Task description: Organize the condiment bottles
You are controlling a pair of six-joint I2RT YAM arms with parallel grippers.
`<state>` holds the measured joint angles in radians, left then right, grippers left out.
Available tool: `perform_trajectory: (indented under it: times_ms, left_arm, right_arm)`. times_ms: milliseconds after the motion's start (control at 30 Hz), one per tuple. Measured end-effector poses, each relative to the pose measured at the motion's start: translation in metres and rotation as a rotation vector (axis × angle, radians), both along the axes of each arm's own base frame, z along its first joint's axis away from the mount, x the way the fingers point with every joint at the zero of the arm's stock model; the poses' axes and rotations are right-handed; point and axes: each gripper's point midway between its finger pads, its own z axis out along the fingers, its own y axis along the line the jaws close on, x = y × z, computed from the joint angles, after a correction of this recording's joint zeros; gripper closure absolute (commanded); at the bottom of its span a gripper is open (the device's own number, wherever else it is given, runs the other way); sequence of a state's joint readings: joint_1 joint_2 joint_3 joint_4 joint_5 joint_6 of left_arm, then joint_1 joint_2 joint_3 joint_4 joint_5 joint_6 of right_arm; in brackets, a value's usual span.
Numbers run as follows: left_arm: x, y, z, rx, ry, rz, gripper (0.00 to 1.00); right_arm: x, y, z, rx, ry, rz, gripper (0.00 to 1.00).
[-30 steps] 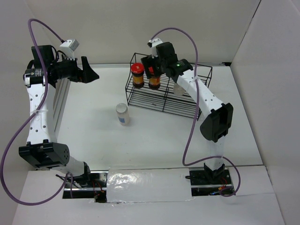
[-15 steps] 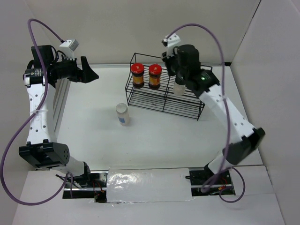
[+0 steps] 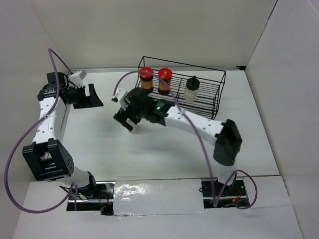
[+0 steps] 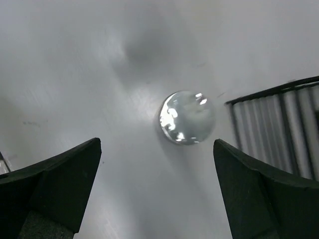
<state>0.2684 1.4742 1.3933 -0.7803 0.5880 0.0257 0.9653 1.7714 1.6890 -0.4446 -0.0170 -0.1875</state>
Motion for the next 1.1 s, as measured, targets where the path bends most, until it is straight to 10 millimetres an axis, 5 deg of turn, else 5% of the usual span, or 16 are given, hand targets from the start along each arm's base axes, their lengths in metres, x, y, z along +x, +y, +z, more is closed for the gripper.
perform_trajectory:
  times_ms: [100,400,800,900,1000,1033,1100]
  left_arm:
    - [-0.007,0.003,-0.010,0.003,0.026,0.017,0.05]
    - [-0.009,0.003,0.012,0.027,-0.057,0.018,0.06]
    - [-0.008,0.002,0.013,0.022,-0.063,0.013,0.06]
    - [-0.008,0.002,0.013,0.023,-0.066,0.013,0.06]
    - [-0.008,0.002,0.013,0.022,-0.066,0.013,0.06]
    - [-0.008,0.002,0.013,0.022,-0.066,0.013,0.06]
    - [-0.008,0.002,0.013,0.022,-0.066,0.013,0.06]
  right_arm:
    - [-0.008,0.012,-0.075,-0.130,0.125,0.001,0.00]
    - [0.026,0.008,-0.058,-0.057,0.131,-0.158,0.00]
    - [0.043,0.027,-0.112,-0.115,0.176,-0.197,0.06]
    - [0.050,0.028,-0.115,-0.114,0.170,-0.215,0.17]
    - [0.053,0.026,-0.114,-0.113,0.164,-0.221,0.48]
    - [0.053,0.027,-0.114,-0.110,0.168,-0.219,0.66]
    - [0.053,0.028,-0.114,-0.108,0.171,-0.214,0.79]
